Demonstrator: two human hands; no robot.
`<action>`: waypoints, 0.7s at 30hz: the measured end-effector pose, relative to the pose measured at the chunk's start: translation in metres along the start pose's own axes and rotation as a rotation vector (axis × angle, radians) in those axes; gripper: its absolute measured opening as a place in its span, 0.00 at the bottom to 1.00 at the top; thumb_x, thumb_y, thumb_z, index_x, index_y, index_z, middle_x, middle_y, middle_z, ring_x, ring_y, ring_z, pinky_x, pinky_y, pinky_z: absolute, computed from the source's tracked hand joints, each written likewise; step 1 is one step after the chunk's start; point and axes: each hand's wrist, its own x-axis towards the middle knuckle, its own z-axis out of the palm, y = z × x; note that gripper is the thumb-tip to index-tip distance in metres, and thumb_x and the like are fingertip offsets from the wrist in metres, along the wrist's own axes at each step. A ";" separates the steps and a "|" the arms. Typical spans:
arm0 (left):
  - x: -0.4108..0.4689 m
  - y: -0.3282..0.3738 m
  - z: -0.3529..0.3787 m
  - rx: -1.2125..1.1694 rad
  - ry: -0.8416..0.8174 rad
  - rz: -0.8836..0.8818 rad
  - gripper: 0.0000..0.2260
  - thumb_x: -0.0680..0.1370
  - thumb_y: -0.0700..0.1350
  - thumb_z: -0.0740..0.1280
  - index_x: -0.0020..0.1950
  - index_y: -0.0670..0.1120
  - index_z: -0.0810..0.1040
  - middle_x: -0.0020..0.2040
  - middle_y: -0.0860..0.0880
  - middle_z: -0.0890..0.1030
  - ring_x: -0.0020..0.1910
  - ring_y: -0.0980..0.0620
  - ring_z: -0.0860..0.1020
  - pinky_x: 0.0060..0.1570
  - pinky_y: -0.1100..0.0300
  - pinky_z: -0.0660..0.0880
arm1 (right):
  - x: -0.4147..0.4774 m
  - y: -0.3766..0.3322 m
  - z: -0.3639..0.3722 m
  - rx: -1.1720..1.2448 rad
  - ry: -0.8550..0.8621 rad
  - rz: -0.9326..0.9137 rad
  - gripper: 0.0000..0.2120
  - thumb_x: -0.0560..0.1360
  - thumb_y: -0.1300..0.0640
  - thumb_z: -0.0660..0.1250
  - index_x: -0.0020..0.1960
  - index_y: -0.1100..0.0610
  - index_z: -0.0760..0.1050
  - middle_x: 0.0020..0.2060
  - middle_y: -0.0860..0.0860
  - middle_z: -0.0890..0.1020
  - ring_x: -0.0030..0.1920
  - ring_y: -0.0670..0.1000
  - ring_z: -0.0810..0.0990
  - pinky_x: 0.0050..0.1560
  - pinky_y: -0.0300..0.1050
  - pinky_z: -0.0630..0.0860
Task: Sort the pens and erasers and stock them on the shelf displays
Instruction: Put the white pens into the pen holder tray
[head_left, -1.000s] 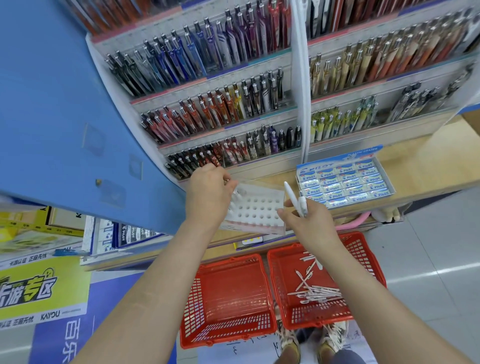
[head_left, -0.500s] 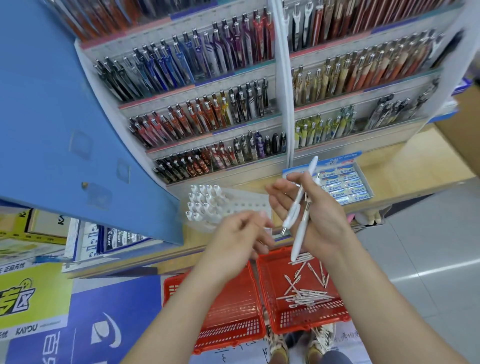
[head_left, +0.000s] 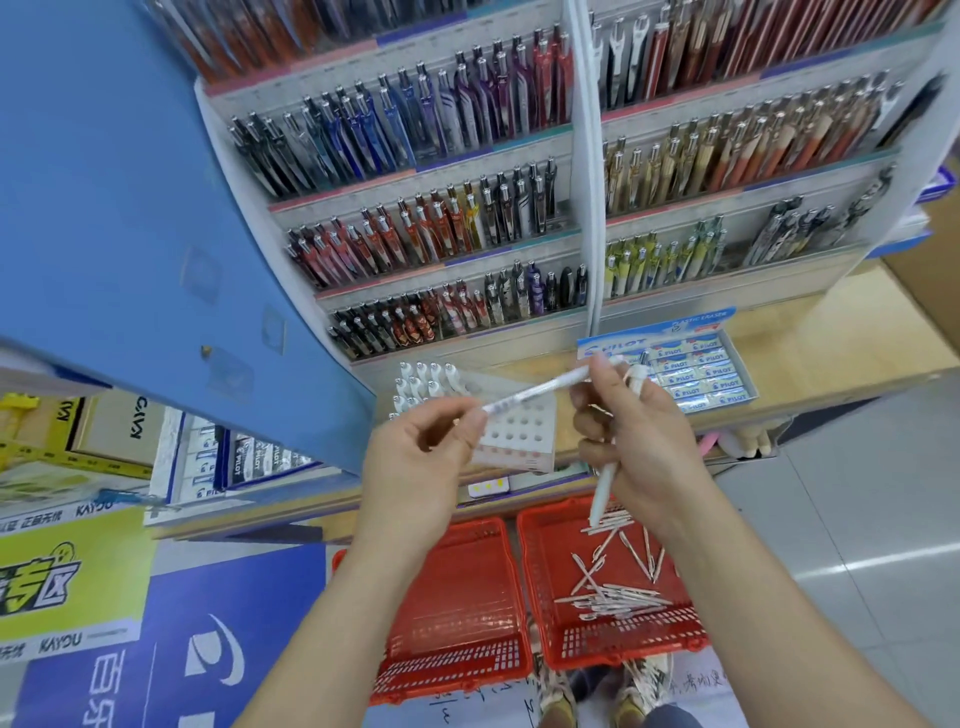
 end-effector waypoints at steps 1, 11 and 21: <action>0.003 0.002 -0.004 -0.046 0.022 0.012 0.04 0.74 0.41 0.70 0.43 0.50 0.83 0.33 0.53 0.80 0.35 0.55 0.76 0.40 0.61 0.77 | -0.001 0.002 0.000 0.004 -0.011 0.031 0.08 0.78 0.54 0.64 0.41 0.55 0.72 0.31 0.50 0.73 0.25 0.44 0.63 0.19 0.33 0.58; 0.045 0.027 -0.046 0.119 0.219 0.239 0.05 0.71 0.40 0.74 0.39 0.50 0.82 0.30 0.52 0.82 0.29 0.55 0.79 0.34 0.63 0.78 | 0.013 0.026 -0.017 0.381 0.153 0.284 0.04 0.76 0.60 0.64 0.47 0.58 0.69 0.33 0.52 0.70 0.27 0.47 0.67 0.22 0.35 0.66; 0.068 -0.015 -0.021 0.540 0.190 0.235 0.03 0.72 0.47 0.72 0.40 0.49 0.81 0.33 0.54 0.80 0.35 0.54 0.79 0.42 0.54 0.79 | 0.013 0.033 -0.023 0.204 0.145 0.208 0.09 0.80 0.63 0.58 0.56 0.62 0.75 0.35 0.55 0.73 0.31 0.49 0.70 0.27 0.38 0.71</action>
